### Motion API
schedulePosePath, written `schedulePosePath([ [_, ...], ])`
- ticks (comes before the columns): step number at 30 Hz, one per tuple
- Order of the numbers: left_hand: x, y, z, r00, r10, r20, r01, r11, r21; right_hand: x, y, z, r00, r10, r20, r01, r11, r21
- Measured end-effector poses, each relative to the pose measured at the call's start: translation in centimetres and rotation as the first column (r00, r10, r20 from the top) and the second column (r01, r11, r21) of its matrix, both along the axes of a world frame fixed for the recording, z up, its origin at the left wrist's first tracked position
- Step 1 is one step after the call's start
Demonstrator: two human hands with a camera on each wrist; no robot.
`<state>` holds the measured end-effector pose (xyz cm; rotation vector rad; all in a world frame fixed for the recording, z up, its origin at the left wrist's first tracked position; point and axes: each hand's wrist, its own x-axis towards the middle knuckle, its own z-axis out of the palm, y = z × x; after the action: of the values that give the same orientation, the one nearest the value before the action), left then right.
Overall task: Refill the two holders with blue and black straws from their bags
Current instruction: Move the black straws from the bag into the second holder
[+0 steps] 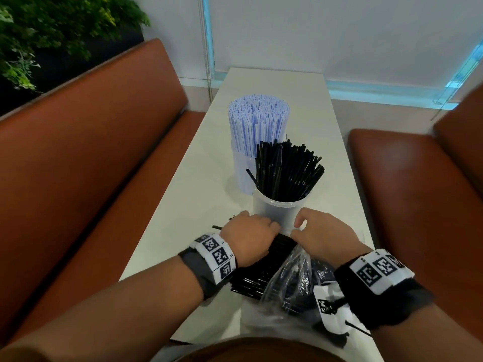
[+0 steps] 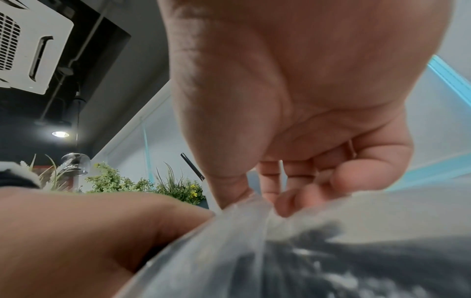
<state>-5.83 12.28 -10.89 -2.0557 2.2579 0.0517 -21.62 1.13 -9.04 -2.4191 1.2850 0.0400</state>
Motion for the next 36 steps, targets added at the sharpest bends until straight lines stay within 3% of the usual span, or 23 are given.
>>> schedulePosePath([
  [5, 4.3, 3.1, 0.5, 0.998, 0.053, 0.041, -0.053, 0.998, 0.018, -0.5, -0.1, -0.6, 0.998, -0.029, 0.048, 0.027, 0.999, 0.026],
  [9, 7.8, 5.3, 0.4, 0.989, 0.146, -0.026, -0.145, 0.988, 0.053, -0.5, 0.1, -0.8, 0.998, -0.027, 0.06, 0.025, 0.999, 0.025],
  [12, 9.5, 6.5, 0.4, 0.967, 0.228, -0.116, -0.22, 0.973, 0.071, -0.2, 0.8, -0.3, 0.968, -0.023, 0.251, 0.04, 0.997, -0.064],
  [14, 9.8, 7.0, 0.4, 0.948, 0.269, -0.171, -0.265, 0.963, 0.045, 0.0, 1.6, 0.6, 0.843, 0.031, 0.538, 0.035, 0.993, -0.113],
  [16, 9.5, 7.1, 0.5, 0.932, 0.279, -0.23, -0.287, 0.958, -0.003, 0.1, 2.3, 1.6, 0.608, 0.082, 0.79, 0.01, 0.994, -0.111],
  [18, 8.6, 6.7, 0.8, 0.918, 0.265, -0.294, -0.291, 0.956, -0.048, 0.4, 3.1, 2.4, 0.44, 0.064, 0.896, -0.082, 0.996, -0.031],
  [19, 7.8, 6.3, 1.1, 0.913, 0.251, -0.323, -0.286, 0.956, -0.064, 0.6, 3.5, 2.7, 0.437, 0.042, 0.899, -0.149, 0.988, 0.026],
  [22, 5.5, 5.0, 1.8, 0.919, 0.194, -0.343, -0.24, 0.966, -0.096, 1.4, 4.5, 3.3, 0.562, -0.001, 0.827, -0.226, 0.962, 0.155],
  [26, 3.2, 3.5, 3.2, 0.923, 0.148, -0.354, -0.217, 0.963, -0.162, 1.3, 3.8, 4.0, 0.472, -0.111, 0.875, -0.044, 0.988, 0.149],
  [29, 1.2, 2.3, 4.1, 0.933, 0.114, -0.342, -0.203, 0.95, -0.236, 1.6, 3.5, 4.3, 0.563, -0.144, 0.814, -0.09, 0.968, 0.233],
  [31, 0.2, 1.8, 4.4, 0.926, 0.104, -0.362, -0.207, 0.943, -0.259, 1.6, 3.0, 4.6, 0.582, -0.123, 0.804, -0.105, 0.969, 0.224],
  [34, 0.0, 1.5, 4.5, 0.898, 0.093, -0.43, -0.227, 0.935, -0.272, 1.4, 2.2, 5.1, 0.516, -0.135, 0.846, -0.144, 0.96, 0.242],
  [36, 0.6, 1.4, 5.0, 0.837, 0.116, -0.535, -0.284, 0.927, -0.243, 1.3, 2.0, 5.3, 0.385, -0.243, 0.89, -0.168, 0.93, 0.326],
])
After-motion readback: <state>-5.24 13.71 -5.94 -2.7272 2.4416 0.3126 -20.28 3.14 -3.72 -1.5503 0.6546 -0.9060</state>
